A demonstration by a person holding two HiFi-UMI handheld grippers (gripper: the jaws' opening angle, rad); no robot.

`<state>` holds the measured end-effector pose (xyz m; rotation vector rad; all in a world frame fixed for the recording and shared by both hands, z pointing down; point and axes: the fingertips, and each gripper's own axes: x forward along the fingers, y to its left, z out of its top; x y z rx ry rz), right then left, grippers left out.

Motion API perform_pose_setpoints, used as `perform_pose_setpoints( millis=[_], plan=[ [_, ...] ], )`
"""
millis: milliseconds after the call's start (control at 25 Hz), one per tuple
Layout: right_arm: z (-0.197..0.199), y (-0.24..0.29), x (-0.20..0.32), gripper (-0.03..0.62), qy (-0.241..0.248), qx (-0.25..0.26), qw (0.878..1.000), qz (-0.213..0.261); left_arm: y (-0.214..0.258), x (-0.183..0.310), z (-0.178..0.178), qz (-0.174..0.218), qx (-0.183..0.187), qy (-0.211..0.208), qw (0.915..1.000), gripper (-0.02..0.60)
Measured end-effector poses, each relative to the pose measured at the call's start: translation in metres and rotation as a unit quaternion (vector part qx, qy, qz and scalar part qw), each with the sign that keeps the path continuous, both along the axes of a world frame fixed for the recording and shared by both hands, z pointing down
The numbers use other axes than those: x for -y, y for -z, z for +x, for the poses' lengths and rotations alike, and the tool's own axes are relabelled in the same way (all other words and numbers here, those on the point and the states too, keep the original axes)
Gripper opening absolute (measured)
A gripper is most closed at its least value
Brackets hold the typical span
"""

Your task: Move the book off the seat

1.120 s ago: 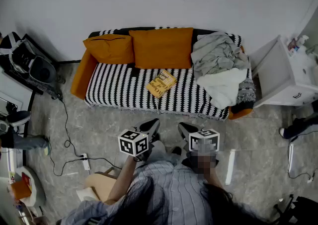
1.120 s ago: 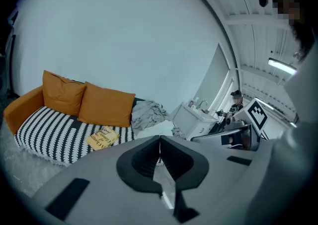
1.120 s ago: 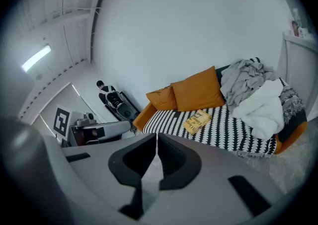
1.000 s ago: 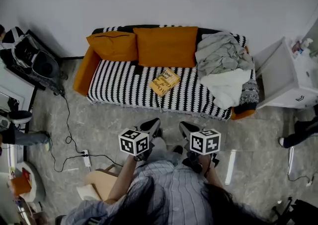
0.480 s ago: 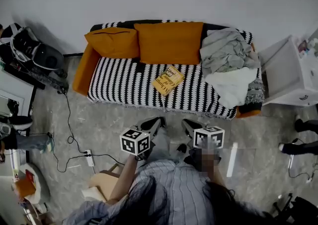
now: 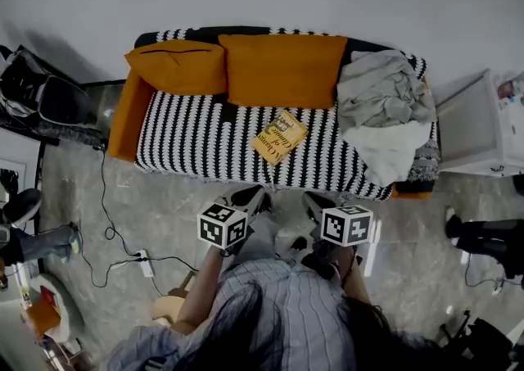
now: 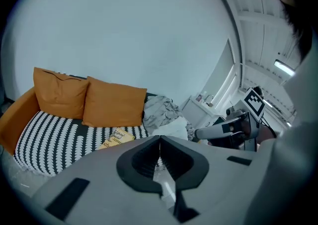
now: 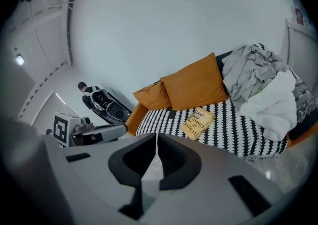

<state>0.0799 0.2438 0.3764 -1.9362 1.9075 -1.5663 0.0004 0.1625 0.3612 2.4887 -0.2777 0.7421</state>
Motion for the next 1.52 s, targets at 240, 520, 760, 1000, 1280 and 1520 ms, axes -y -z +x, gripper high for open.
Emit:
perform_pose_setpoints(
  millis=[240, 520, 760, 1000, 1280, 1520],
  plan=[
    [0.003, 0.001, 0.052, 0.025, -0.022, 0.011, 1.000, -0.012, -0.015, 0.052, 0.001, -0.003, 0.006, -0.032, 0.9995, 0.011],
    [0.010, 0.005, 0.100, 0.025, -0.046, -0.001, 0.999, -0.014, -0.022, 0.094, 0.005, 0.009, -0.001, -0.082, 0.9966, 0.011],
    [0.013, 0.008, 0.119, 0.024, -0.057, -0.005, 0.998, -0.016, -0.031, 0.115, 0.004, 0.022, 0.002, -0.099, 0.9948, 0.011],
    [0.029, 0.002, 0.121, 0.025, -0.068, -0.007, 0.997, -0.032, -0.041, 0.122, 0.002, 0.002, -0.005, -0.076, 0.9971, 0.011],
    [0.056, -0.015, 0.132, 0.025, -0.048, -0.011, 0.997, -0.057, -0.055, 0.128, 0.000, -0.025, 0.000, -0.036, 0.9990, 0.011],
    [0.097, -0.028, 0.150, 0.025, -0.010, -0.038, 0.997, -0.074, -0.069, 0.136, 0.011, -0.041, 0.002, 0.003, 0.9991, 0.011]
  ],
)
